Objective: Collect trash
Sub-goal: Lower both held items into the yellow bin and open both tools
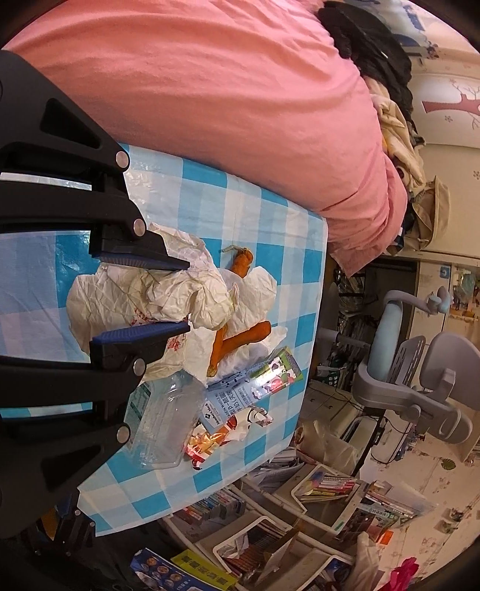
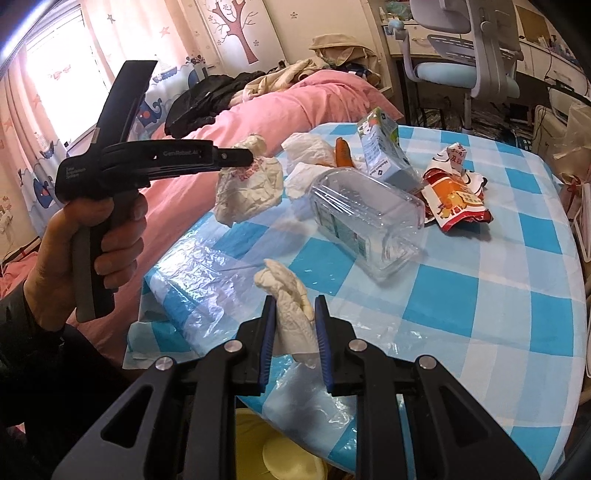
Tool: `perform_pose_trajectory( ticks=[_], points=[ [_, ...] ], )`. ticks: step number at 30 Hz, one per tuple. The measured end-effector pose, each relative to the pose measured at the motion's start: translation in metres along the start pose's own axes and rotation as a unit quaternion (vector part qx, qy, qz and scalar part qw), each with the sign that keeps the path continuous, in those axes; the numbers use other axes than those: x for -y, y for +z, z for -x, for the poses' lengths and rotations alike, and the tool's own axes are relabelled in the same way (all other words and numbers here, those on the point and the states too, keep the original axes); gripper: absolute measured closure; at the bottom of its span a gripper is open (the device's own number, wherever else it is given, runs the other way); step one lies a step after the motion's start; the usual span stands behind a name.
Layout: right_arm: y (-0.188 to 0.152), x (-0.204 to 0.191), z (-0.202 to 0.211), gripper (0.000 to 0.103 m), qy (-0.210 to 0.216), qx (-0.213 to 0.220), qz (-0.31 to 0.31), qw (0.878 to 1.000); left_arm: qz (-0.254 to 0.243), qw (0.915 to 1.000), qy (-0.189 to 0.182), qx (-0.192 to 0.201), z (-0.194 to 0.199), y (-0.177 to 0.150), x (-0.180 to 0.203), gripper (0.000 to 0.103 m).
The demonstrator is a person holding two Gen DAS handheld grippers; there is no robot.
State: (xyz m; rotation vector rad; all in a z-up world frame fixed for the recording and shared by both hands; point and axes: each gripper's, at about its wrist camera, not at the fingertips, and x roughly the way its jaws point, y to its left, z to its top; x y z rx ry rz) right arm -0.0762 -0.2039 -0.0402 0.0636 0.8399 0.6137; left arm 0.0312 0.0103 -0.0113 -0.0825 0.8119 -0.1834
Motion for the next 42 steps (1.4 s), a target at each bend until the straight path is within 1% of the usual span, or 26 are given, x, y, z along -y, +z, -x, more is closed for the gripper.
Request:
perform_pose_trajectory(
  ticks=[6, 9, 15, 20, 23, 27, 30, 34, 36, 38, 40, 41, 42],
  points=[
    [-0.001, -0.005, -0.001, 0.081, 0.022, -0.004, 0.008, 1.0, -0.009, 0.9999, 0.004, 0.003, 0.003, -0.001, 0.003, 0.077],
    [-0.002, -0.009, -0.004, 0.081, 0.045, -0.014, 0.017, 0.999, -0.012, 0.9999, 0.005, 0.004, 0.004, -0.002, 0.004, 0.077],
    [-0.01, -0.018, -0.014, 0.081, 0.112, -0.054, 0.037, 0.991, -0.032, 0.9993, 0.013, 0.015, 0.01, -0.005, 0.008, 0.077],
    [-0.018, -0.018, -0.018, 0.081, 0.169, -0.088, 0.029, 0.981, -0.042, 0.9987, 0.018, 0.021, 0.022, -0.015, 0.006, 0.077],
    [-0.021, -0.024, -0.024, 0.081, 0.18, -0.119, 0.044, 0.975, -0.042, 0.9987, 0.018, 0.024, 0.034, -0.023, 0.005, 0.077],
    [-0.029, -0.038, -0.023, 0.081, 0.191, -0.15, 0.077, 0.967, -0.02, 0.9995, 0.009, 0.022, 0.053, -0.046, 0.001, 0.077],
    [-0.039, -0.044, -0.025, 0.08, 0.196, -0.173, 0.086, 0.961, -0.024, 0.9996, 0.007, 0.01, 0.062, -0.067, 0.007, 0.077],
    [-0.049, -0.055, -0.036, 0.078, 0.216, -0.204, 0.097, 0.95, -0.033, 0.9994, 0.005, -0.007, 0.074, -0.095, 0.019, 0.077],
    [-0.059, -0.058, -0.039, 0.067, 0.218, -0.223, 0.101, 0.945, -0.035, 0.9992, 0.004, -0.018, 0.081, -0.111, 0.024, 0.077],
    [-0.065, -0.057, -0.036, 0.067, 0.206, -0.226, 0.11, 0.946, -0.041, 0.9987, 0.008, -0.03, 0.086, -0.128, 0.029, 0.077],
    [-0.065, -0.051, -0.027, 0.067, 0.206, -0.212, 0.103, 0.95, -0.044, 0.998, 0.01, -0.043, 0.091, -0.143, 0.031, 0.077],
    [-0.063, -0.048, -0.021, 0.065, 0.205, -0.202, 0.098, 0.953, -0.046, 0.9975, 0.011, -0.052, 0.092, -0.152, 0.032, 0.077],
    [-0.062, -0.046, -0.016, 0.06, 0.202, -0.191, 0.093, 0.956, -0.047, 0.9968, 0.012, -0.063, 0.094, -0.161, 0.034, 0.077]
  ],
)
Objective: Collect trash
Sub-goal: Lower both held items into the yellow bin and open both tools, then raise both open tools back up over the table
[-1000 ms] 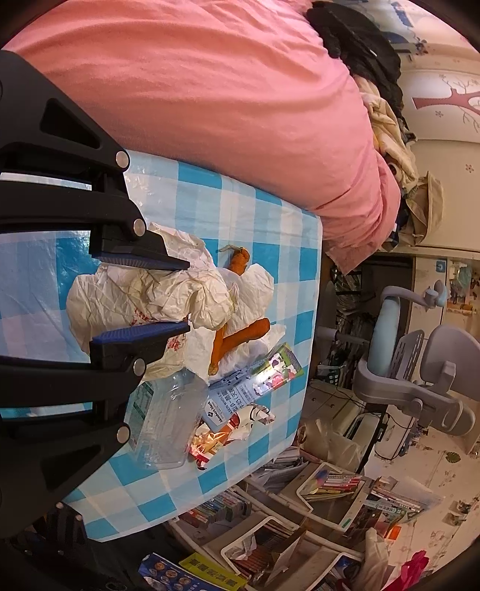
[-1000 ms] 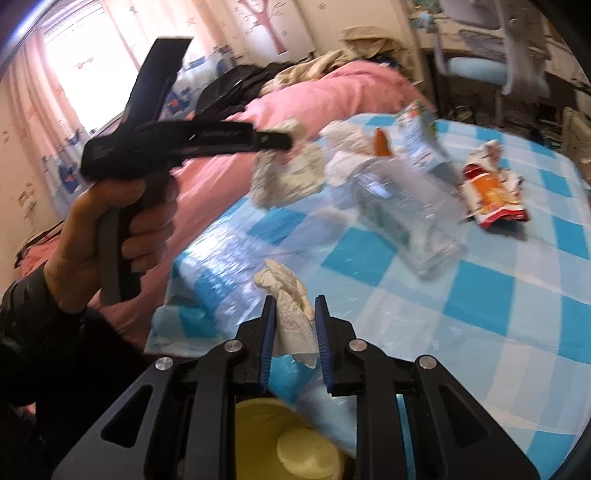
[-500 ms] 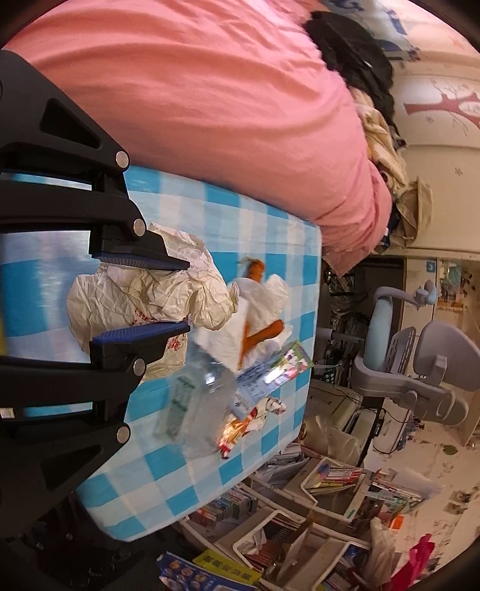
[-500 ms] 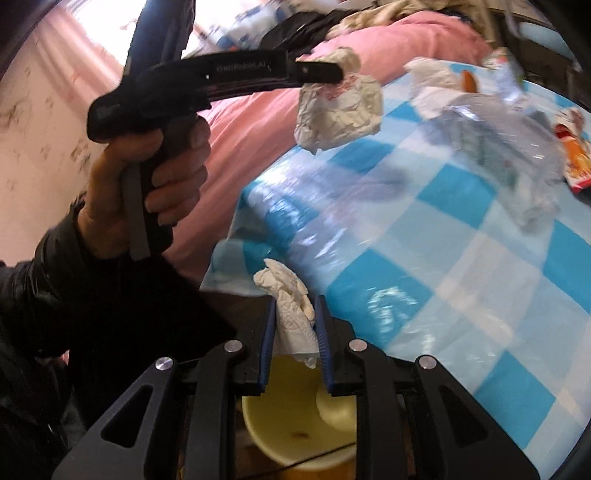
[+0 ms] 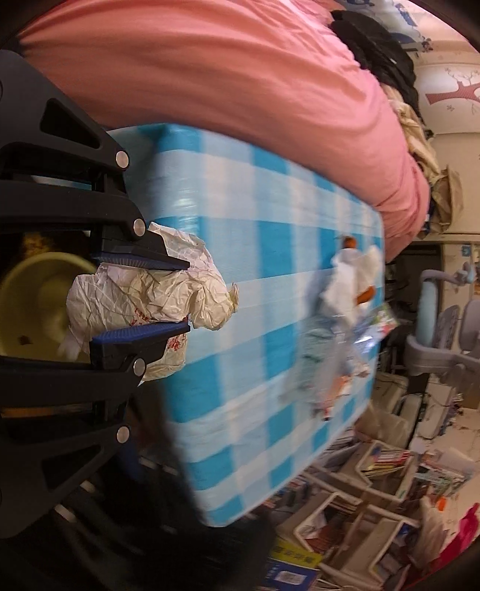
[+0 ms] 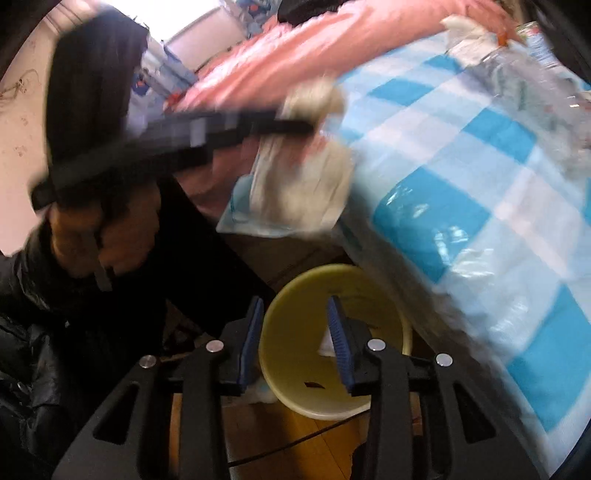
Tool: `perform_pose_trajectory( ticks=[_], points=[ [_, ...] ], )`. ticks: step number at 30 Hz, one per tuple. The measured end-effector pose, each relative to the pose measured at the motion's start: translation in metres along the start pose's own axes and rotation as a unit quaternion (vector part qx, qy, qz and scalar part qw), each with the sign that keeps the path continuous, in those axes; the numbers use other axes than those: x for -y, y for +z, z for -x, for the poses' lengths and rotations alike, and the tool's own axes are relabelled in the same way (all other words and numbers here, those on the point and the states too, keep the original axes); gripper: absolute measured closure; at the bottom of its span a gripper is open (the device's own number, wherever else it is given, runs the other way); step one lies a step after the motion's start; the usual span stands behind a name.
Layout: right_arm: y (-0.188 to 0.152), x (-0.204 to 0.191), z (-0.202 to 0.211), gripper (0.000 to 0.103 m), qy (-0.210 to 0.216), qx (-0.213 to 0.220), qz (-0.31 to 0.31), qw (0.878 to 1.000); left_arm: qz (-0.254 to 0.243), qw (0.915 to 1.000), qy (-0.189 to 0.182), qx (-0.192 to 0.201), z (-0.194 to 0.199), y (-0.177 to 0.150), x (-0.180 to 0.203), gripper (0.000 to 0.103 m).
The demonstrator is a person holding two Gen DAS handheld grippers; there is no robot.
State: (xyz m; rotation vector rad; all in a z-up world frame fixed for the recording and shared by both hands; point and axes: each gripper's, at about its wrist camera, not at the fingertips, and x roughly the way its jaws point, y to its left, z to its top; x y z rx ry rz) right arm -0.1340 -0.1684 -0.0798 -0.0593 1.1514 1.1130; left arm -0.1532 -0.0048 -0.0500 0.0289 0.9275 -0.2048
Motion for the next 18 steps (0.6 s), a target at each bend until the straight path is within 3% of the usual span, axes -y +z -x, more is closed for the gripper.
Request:
perform_pose_trajectory(
  ticks=[3, 6, 7, 9, 10, 13, 18],
  points=[
    [-0.005, 0.002, 0.021, 0.047, -0.025, 0.039, -0.014, 0.999, -0.008, 0.9995, -0.004, -0.029, -0.004, -0.017, 0.007, 0.077],
    [-0.011, 0.006, 0.04, 0.035, -0.082, 0.078, -0.029, 0.993, -0.032, 0.9965, -0.008, -0.077, -0.016, -0.038, 0.02, 0.076],
    [-0.012, 0.01, 0.049, 0.032, -0.112, 0.092, -0.038, 0.989, -0.039, 0.9948, -0.01, -0.093, -0.021, -0.043, 0.024, 0.072],
    [-0.014, 0.018, 0.065, 0.014, -0.176, 0.117, -0.059, 0.976, -0.068, 0.9884, -0.004, -0.136, -0.034, -0.057, 0.035, 0.066],
    [-0.015, 0.023, 0.076, 0.012, -0.212, 0.136, -0.079, 0.965, -0.082, 0.9862, 0.007, -0.144, -0.036, -0.063, 0.039, 0.062],
    [-0.019, 0.036, 0.095, 0.01, -0.235, 0.17, -0.122, 0.949, -0.093, 0.9854, 0.027, -0.14, -0.035, -0.066, 0.043, 0.046],
    [-0.023, 0.047, 0.114, 0.009, -0.277, 0.188, -0.171, 0.927, -0.056, 0.9918, 0.059, -0.099, -0.012, -0.053, 0.03, 0.033]
  ],
)
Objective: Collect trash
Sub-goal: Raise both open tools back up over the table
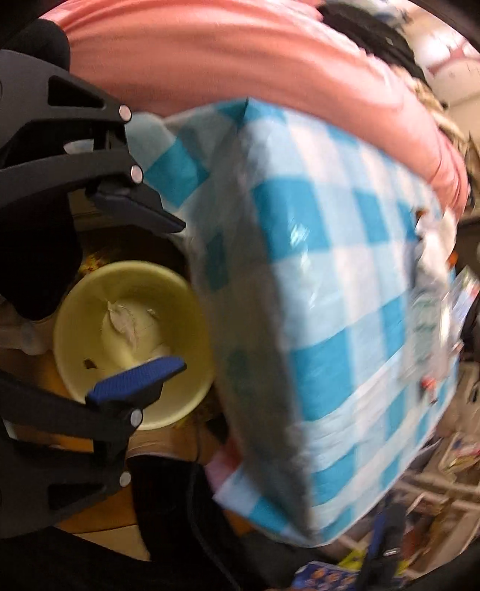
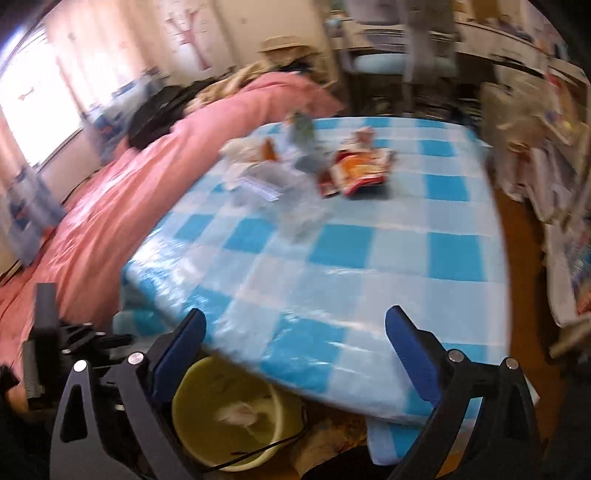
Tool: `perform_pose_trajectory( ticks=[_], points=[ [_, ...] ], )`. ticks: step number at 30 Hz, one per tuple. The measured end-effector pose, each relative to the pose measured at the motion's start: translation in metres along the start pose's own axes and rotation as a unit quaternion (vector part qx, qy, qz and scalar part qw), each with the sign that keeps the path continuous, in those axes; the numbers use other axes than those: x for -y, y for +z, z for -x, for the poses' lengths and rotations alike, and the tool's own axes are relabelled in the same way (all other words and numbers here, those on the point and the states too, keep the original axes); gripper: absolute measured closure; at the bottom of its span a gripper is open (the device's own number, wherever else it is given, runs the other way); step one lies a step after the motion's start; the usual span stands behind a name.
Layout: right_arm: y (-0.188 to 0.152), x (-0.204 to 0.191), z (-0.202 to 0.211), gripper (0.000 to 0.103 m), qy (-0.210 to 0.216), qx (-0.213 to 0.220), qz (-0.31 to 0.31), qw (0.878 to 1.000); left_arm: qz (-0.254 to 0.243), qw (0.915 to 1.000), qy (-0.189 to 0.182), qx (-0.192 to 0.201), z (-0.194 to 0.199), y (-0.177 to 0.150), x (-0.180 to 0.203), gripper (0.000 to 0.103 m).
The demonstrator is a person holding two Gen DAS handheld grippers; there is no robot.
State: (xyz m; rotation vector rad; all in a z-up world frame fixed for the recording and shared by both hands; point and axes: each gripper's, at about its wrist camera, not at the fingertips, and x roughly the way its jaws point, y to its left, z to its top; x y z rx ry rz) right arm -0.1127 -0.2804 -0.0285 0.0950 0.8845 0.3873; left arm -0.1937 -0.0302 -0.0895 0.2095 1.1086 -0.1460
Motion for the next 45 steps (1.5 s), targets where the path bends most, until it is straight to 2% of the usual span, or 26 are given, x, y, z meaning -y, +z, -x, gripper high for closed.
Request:
perform_pose_trajectory(
  ticks=[6, 9, 13, 15, 19, 23, 28, 31, 33, 35, 39, 45],
  points=[
    [0.002, 0.006, 0.037, 0.009, -0.027, 0.041, 0.02, 0.999, 0.047, 0.9978, 0.03, 0.035, 0.031, 0.012, -0.02, 0.03],
    [0.006, 0.003, 0.059, 0.009, -0.032, 0.075, 0.021, 0.996, 0.064, 0.9956, 0.04, 0.055, 0.049, 0.021, -0.024, 0.026],
    [0.006, -0.005, 0.095, 0.009, -0.003, 0.173, 0.004, 0.985, 0.074, 0.991, 0.038, 0.104, 0.067, 0.04, -0.029, 0.022],
    [0.004, -0.011, 0.102, 0.007, 0.006, 0.198, 0.011, 0.98, 0.074, 0.9897, 0.04, 0.116, 0.067, 0.048, -0.031, 0.022],
    [0.005, -0.025, 0.09, 0.007, -0.024, 0.178, 0.052, 0.982, 0.066, 0.9879, 0.033, 0.137, 0.065, 0.067, -0.034, 0.022],
    [0.008, -0.028, 0.084, 0.007, -0.019, 0.175, 0.061, 0.982, 0.064, 0.981, 0.043, 0.178, 0.069, 0.093, -0.046, 0.022],
    [0.022, -0.03, 0.055, 0.007, -0.025, 0.15, 0.1, 0.983, 0.092, 0.9774, 0.044, 0.185, 0.055, 0.118, -0.062, 0.022],
    [0.029, -0.032, 0.05, 0.007, 0.003, 0.174, 0.099, 0.98, 0.107, 0.975, 0.048, 0.189, 0.043, 0.133, -0.072, 0.022],
    [0.035, -0.037, 0.04, 0.007, -0.012, 0.16, 0.121, 0.98, 0.12, 0.9738, 0.048, 0.187, 0.032, 0.145, -0.079, 0.022],
    [0.038, -0.042, 0.025, 0.008, -0.04, 0.127, 0.149, 0.98, 0.128, 0.9726, 0.043, 0.189, 0.026, 0.156, -0.083, 0.022],
    [0.042, -0.034, 0.008, 0.008, -0.047, 0.09, 0.123, 0.987, 0.125, 0.9705, 0.042, 0.201, 0.016, 0.173, -0.083, 0.02],
    [0.047, -0.031, 0.003, 0.007, -0.04, 0.089, 0.103, 0.99, 0.122, 0.9719, 0.032, 0.198, 0.005, 0.185, -0.079, 0.02]
  ],
)
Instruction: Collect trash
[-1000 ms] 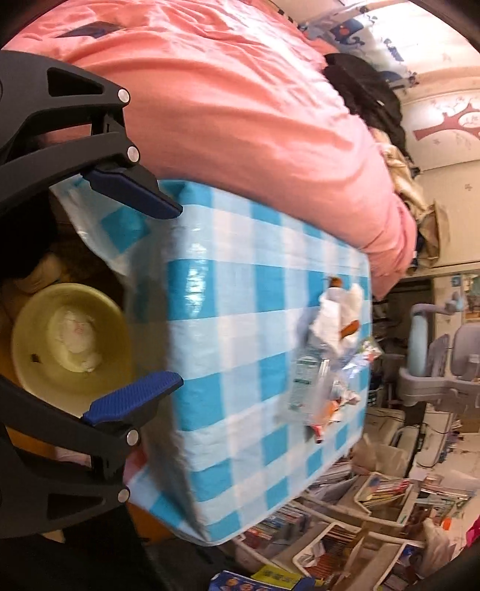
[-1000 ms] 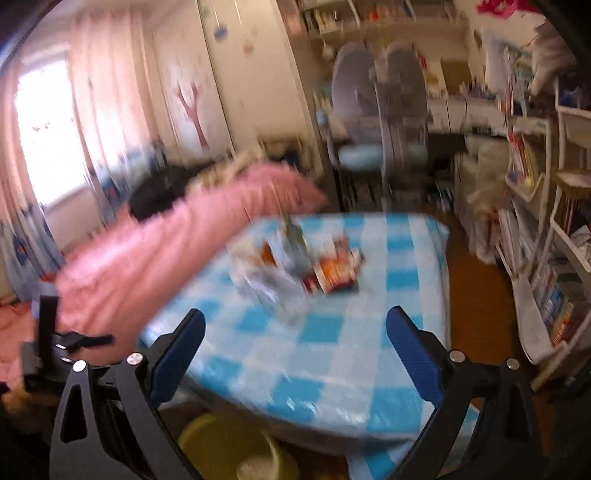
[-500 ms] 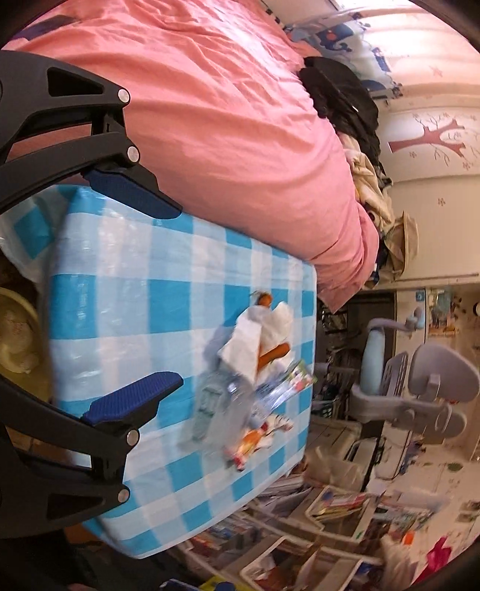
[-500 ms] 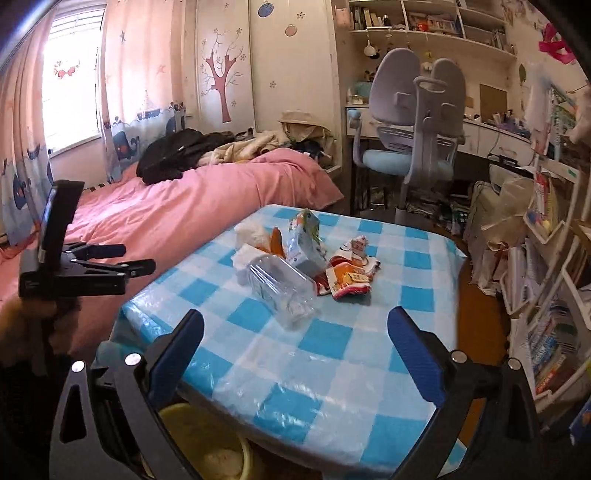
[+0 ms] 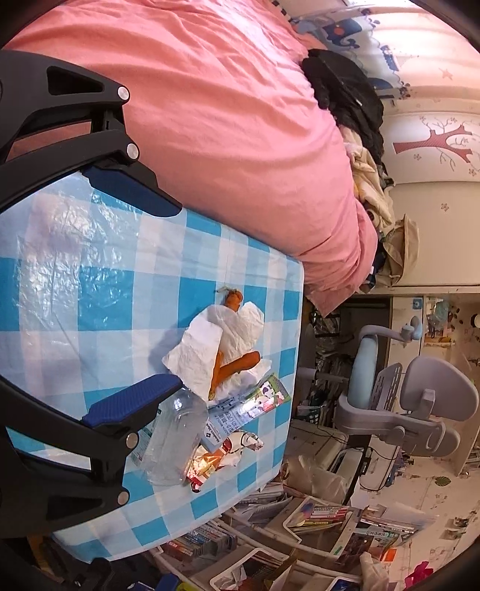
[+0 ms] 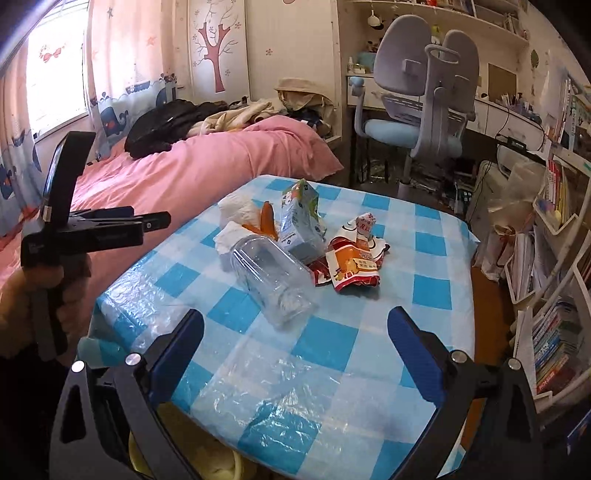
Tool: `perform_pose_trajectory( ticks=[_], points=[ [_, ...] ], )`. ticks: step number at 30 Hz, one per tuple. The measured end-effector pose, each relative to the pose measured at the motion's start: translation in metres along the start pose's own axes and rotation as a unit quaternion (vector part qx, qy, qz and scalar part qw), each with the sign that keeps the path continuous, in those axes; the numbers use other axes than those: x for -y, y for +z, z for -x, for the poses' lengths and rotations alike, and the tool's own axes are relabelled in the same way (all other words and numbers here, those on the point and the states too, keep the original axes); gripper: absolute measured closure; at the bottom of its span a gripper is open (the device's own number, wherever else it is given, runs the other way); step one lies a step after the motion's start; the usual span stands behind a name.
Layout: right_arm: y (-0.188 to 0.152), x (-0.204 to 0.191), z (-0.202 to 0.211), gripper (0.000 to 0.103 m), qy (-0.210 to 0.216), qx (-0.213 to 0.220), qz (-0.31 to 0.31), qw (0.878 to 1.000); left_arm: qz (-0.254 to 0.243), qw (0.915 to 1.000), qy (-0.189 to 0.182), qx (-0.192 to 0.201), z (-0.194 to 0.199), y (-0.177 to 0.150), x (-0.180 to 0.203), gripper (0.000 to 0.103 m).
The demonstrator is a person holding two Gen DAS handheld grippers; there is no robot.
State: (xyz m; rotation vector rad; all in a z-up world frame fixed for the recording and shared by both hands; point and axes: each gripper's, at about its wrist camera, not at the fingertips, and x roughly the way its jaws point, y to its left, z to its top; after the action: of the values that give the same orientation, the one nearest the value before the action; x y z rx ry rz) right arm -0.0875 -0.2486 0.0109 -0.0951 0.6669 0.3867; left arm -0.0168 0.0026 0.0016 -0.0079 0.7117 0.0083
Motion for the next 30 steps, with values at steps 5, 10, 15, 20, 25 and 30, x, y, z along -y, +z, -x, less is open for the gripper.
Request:
perform_pose_trajectory(
  ticks=[5, 10, 15, 20, 25, 30],
  points=[
    [0.005, -0.012, -0.012, 0.007, 0.012, -0.006, 0.023, 1.0, 0.012, 0.9998, -0.015, -0.011, -0.008, 0.003, -0.004, 0.019],
    [0.01, -0.02, -0.025, 0.007, 0.026, -0.016, 0.036, 0.999, 0.028, 0.9993, -0.013, -0.022, -0.018, 0.008, -0.015, 0.019],
    [0.013, -0.025, -0.028, 0.008, 0.031, -0.015, 0.044, 0.998, 0.051, 0.9975, -0.019, -0.045, -0.032, 0.009, -0.024, 0.019],
    [0.015, -0.025, -0.034, 0.007, 0.034, -0.02, 0.047, 0.998, 0.05, 0.9967, -0.026, -0.058, -0.041, 0.008, -0.017, 0.019],
    [0.022, -0.025, -0.051, 0.008, 0.037, -0.032, 0.054, 0.997, 0.044, 0.9957, -0.043, -0.068, -0.055, 0.01, -0.006, 0.019],
    [0.027, -0.027, -0.069, 0.008, 0.037, -0.044, 0.064, 0.996, 0.052, 0.9934, -0.061, -0.082, -0.082, 0.014, 0.0, 0.019]
  ],
)
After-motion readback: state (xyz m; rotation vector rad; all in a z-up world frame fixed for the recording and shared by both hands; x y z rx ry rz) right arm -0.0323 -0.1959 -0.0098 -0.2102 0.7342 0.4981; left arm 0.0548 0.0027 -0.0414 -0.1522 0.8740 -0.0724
